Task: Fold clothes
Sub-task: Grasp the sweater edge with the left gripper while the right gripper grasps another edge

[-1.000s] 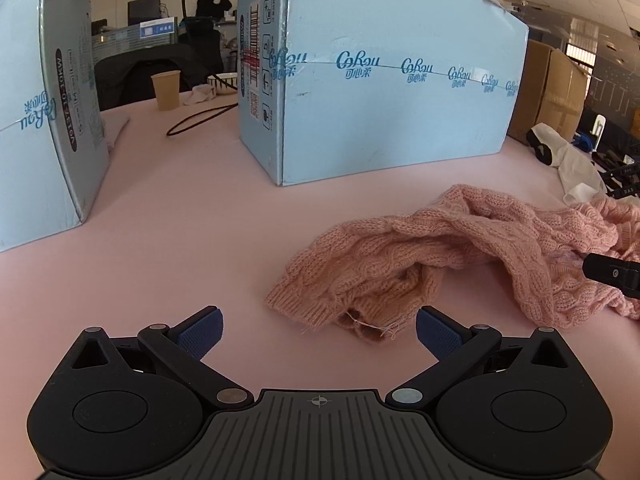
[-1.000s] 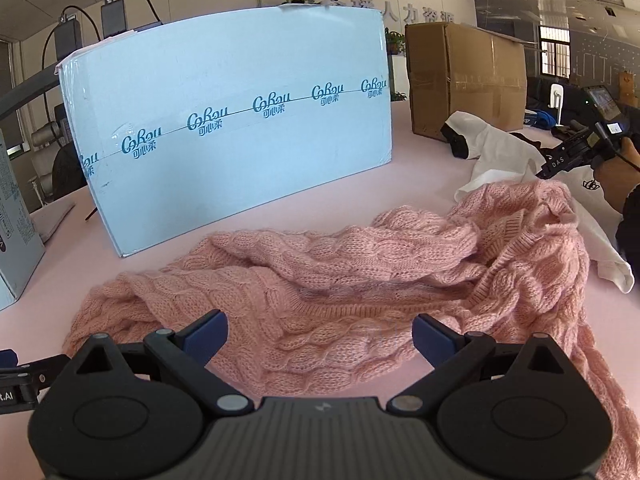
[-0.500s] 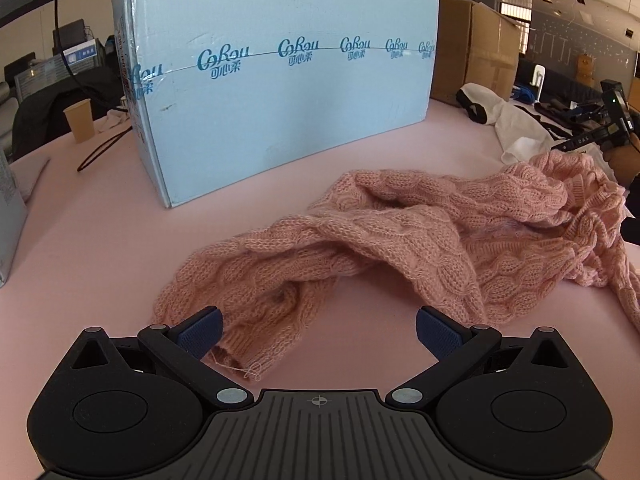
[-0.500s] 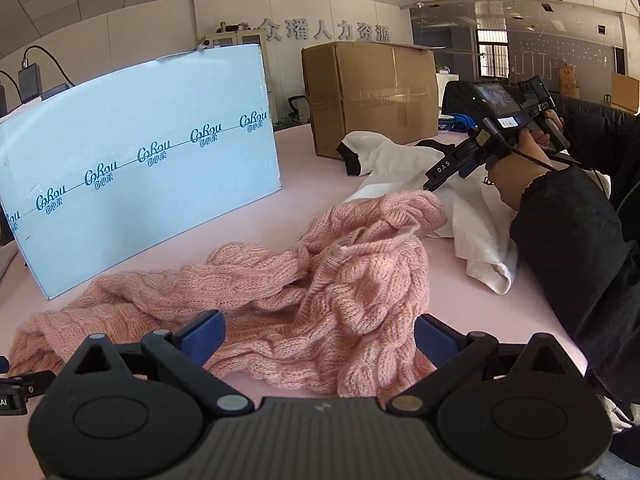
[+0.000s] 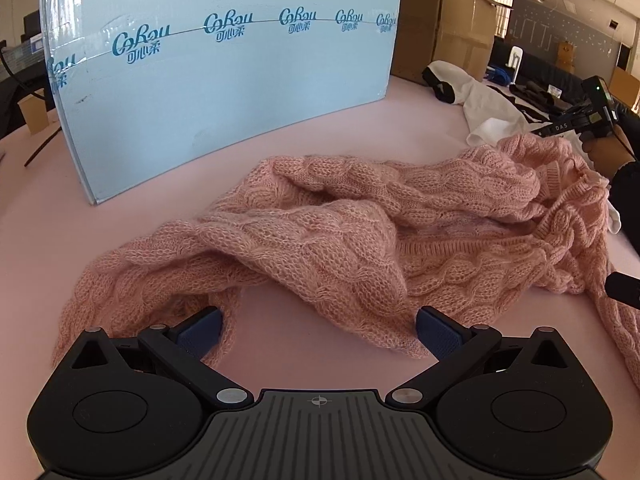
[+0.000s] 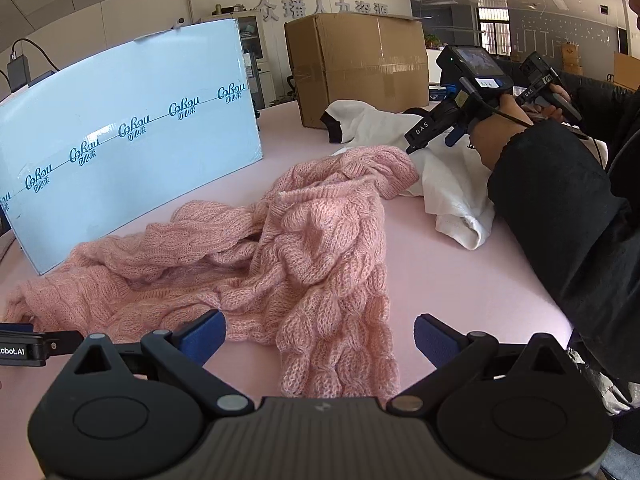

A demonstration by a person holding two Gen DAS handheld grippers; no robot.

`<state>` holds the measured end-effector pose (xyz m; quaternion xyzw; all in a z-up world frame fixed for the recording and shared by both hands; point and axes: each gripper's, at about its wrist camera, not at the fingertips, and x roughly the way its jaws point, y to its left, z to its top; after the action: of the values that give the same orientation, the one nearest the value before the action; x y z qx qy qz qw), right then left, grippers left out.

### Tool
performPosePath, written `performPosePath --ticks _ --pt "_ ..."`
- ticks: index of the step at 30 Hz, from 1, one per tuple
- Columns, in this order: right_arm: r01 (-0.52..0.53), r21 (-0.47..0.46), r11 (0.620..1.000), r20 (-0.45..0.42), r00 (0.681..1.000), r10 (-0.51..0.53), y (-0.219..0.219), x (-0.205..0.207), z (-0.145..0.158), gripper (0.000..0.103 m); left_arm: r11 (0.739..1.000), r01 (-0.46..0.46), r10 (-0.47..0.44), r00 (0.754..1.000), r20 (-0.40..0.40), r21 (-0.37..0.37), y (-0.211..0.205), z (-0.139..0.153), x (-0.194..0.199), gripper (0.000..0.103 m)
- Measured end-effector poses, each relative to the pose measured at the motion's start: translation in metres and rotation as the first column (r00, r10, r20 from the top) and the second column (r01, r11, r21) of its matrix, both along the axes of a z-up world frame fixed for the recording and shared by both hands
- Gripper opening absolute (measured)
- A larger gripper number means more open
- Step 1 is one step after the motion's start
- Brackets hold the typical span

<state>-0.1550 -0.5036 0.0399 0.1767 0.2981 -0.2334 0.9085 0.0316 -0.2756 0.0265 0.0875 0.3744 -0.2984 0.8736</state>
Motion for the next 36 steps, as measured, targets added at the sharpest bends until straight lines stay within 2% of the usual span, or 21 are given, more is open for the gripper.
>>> performPosePath --ticks 3,6,13,17,19,21,22,24,25,26,27,28,29,30,31,36 --pt "-0.002 0.038 0.999 -0.002 1.0 0.003 -0.006 -0.001 -0.008 0.102 0.999 -0.028 0.027 0.999 -0.032 -0.022 -0.004 -0.004 0.006 0.103" --pt "0.009 0.062 0.998 0.02 1.0 -0.011 -0.01 -0.004 -0.019 0.102 0.998 -0.049 0.049 0.999 -0.02 -0.027 -0.009 -0.006 0.009 0.103" --pt "-0.01 0.009 1.0 0.054 0.999 0.009 -0.006 -0.003 -0.028 0.103 0.999 -0.053 0.053 0.998 0.031 -0.004 -0.017 -0.012 0.005 0.103" --pt "-0.016 0.019 1.0 0.043 0.999 0.015 -0.009 -0.001 -0.025 0.103 0.999 -0.041 0.041 0.998 0.051 -0.01 -0.017 -0.012 0.002 0.102" --pt "-0.022 0.016 1.0 0.039 0.999 0.021 -0.011 0.002 -0.024 0.103 0.999 -0.033 0.034 0.998 0.059 -0.016 -0.016 -0.011 0.002 0.097" --pt "-0.042 -0.002 0.999 0.024 0.999 0.042 -0.009 0.004 -0.025 0.1 1.0 -0.019 0.02 0.997 0.069 -0.018 -0.015 -0.01 0.0 0.085" --pt "-0.046 -0.011 0.999 0.02 0.999 0.046 -0.008 0.005 -0.025 0.094 1.0 -0.01 0.011 0.997 0.076 -0.014 -0.015 -0.01 -0.001 0.081" --pt "-0.045 -0.034 0.998 0.005 0.999 0.045 -0.007 0.006 -0.024 0.083 1.0 0.008 -0.008 0.996 0.087 -0.001 -0.016 -0.008 -0.004 0.063" --pt "-0.042 -0.046 0.998 -0.001 0.999 0.042 -0.006 0.006 -0.024 0.071 1.0 0.027 -0.027 0.996 0.081 -0.002 -0.016 -0.007 -0.006 0.057" --pt "-0.039 -0.059 0.998 -0.007 0.999 0.039 -0.006 0.006 -0.023 0.057 0.999 0.045 -0.045 0.996 0.075 -0.003 -0.016 -0.005 -0.007 0.039" --pt "-0.036 -0.071 0.997 -0.013 0.999 0.035 -0.005 0.006 -0.023 0.052 0.998 0.064 -0.063 0.996 0.065 -0.006 -0.016 -0.004 -0.008 0.03" --pt "-0.042 -0.074 0.996 -0.011 0.999 0.042 -0.005 0.006 -0.022 0.043 0.997 0.082 -0.081 0.995 0.05 -0.01 -0.017 -0.002 -0.01 0.026" --pt "-0.065 -0.058 0.996 0.0 0.998 0.065 -0.005 0.005 -0.022 0.024 0.995 0.1 -0.099 0.994 0.036 -0.015 -0.018 -0.001 -0.011 0.018" --pt "-0.087 -0.033 0.996 0.012 0.996 0.087 -0.005 0.005 -0.022 0.019 0.993 0.114 -0.113 0.993 0.033 -0.017 -0.018 0.0 -0.013 0.014" --pt "-0.091 -0.019 0.996 0.02 0.996 0.092 -0.004 0.005 -0.022 0.018 0.992 0.123 -0.122 0.992 0.044 -0.014 -0.019 0.001 -0.016 0.012" --pt "-0.072 -0.037 0.997 0.029 0.997 0.074 0.001 0.004 -0.02 0.014 0.996 0.091 -0.09 0.988 0.127 -0.001 -0.012 0.006 -0.028 0.012"
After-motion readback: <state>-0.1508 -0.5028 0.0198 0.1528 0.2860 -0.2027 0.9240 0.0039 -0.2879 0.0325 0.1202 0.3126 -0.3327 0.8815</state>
